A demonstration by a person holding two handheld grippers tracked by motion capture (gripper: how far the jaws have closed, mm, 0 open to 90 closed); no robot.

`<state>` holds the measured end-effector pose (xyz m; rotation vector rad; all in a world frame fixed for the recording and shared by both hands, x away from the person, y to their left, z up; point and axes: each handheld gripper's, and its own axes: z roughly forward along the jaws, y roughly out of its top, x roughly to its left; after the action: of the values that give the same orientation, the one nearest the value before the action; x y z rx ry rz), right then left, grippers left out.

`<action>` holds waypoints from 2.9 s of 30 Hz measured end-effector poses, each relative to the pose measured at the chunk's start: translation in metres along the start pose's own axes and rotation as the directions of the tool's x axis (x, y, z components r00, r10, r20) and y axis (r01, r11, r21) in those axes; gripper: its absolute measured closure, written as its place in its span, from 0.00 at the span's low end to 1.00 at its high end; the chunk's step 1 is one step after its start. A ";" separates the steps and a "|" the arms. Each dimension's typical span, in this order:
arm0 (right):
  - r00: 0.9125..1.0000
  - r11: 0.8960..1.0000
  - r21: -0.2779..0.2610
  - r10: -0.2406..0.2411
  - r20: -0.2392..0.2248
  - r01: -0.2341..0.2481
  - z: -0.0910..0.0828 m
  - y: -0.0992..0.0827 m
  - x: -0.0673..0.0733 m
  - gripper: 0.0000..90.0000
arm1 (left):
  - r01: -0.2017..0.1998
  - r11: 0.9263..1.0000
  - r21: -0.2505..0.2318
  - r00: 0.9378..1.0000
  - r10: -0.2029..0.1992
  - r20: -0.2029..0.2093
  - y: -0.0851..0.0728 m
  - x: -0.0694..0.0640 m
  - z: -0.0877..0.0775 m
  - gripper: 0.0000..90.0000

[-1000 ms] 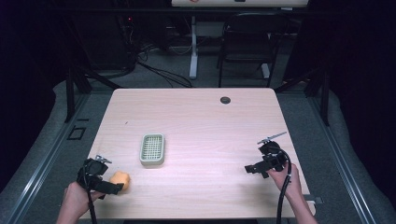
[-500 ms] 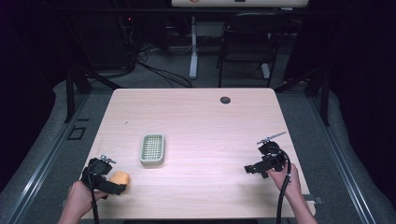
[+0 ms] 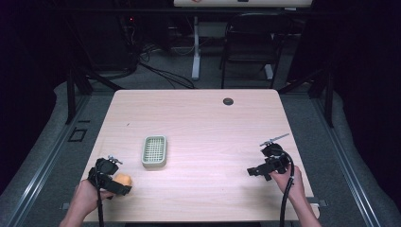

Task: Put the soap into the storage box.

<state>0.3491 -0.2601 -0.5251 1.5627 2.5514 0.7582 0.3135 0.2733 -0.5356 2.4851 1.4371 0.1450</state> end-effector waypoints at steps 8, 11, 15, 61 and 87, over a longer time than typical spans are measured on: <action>1.000 1.000 -0.003 0.001 0.005 -0.001 0.000 0.000 0.000 0.08 | -0.026 0.999 0.022 1.000 0.026 -0.008 0.002 -0.002 0.006 0.13; 1.000 1.000 -0.001 0.001 0.005 -0.001 0.000 0.000 0.001 0.08 | -0.024 0.999 0.026 1.000 0.025 -0.012 0.002 -0.002 0.006 0.16; 1.000 1.000 0.000 0.001 0.002 -0.001 0.000 0.000 0.001 0.08 | -0.029 0.999 0.032 0.999 0.030 -0.030 0.002 -0.001 0.008 0.18; 1.000 1.000 0.016 -0.004 -0.007 0.004 0.001 0.000 0.001 0.08 | -0.067 0.997 0.046 0.997 0.068 -0.027 0.003 -0.005 0.008 0.30; 1.000 1.000 0.020 -0.002 -0.010 0.002 0.001 0.000 0.001 0.08 | -0.076 0.997 0.007 0.996 0.077 -0.034 0.002 -0.007 -0.002 0.30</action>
<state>0.3493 -0.2590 -0.5262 1.5660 2.5745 0.7448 0.3117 0.2665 -0.5329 2.5555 1.3580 0.1998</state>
